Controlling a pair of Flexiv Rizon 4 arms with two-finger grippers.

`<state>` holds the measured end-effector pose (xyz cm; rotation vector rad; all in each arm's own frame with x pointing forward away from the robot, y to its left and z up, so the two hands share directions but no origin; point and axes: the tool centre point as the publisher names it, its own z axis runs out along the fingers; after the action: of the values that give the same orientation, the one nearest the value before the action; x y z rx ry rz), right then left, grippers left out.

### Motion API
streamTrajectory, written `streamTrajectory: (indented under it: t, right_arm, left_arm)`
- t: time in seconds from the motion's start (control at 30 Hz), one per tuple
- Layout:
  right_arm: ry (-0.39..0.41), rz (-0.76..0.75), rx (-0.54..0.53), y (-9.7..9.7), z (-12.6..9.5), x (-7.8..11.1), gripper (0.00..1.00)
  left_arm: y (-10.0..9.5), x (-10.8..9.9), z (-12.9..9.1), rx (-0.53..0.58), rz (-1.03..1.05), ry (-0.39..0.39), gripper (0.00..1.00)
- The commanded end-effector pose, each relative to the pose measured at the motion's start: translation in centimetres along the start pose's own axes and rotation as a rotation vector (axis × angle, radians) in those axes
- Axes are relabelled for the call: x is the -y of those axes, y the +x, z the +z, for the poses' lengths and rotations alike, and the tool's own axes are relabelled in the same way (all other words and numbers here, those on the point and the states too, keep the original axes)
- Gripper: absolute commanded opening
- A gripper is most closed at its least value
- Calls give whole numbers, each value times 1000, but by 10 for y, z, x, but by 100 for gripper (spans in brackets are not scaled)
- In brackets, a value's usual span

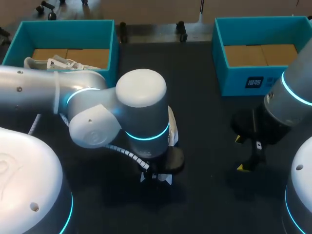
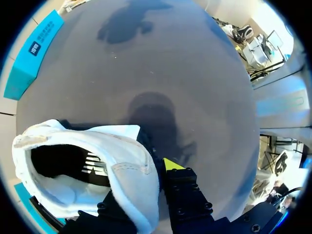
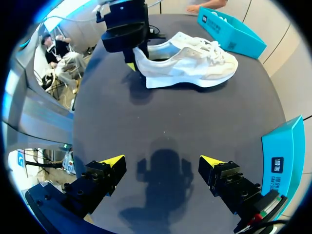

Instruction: Take the shoe out of the shoebox, open the shoe tongue, remove and reinsert the insole, then place the shoe into the shoebox

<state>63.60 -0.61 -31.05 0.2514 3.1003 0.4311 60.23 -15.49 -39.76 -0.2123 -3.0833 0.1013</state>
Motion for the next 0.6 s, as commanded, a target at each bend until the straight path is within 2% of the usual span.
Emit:
streamTrajectory:
  t: [0.03,0.3,0.6]
  right_arm:
    - [0,-1,2,1,1,0,100]
    - [0,-1,2,1,1,0,100]
    - [0,-1,2,1,1,0,100]
  left_arm:
    - [-4,-5,-11,5,-2,15,0]
    - [-14,-10,-44,2,14,43,0]
    - [-36,-8,-89,-27,30,48,0]
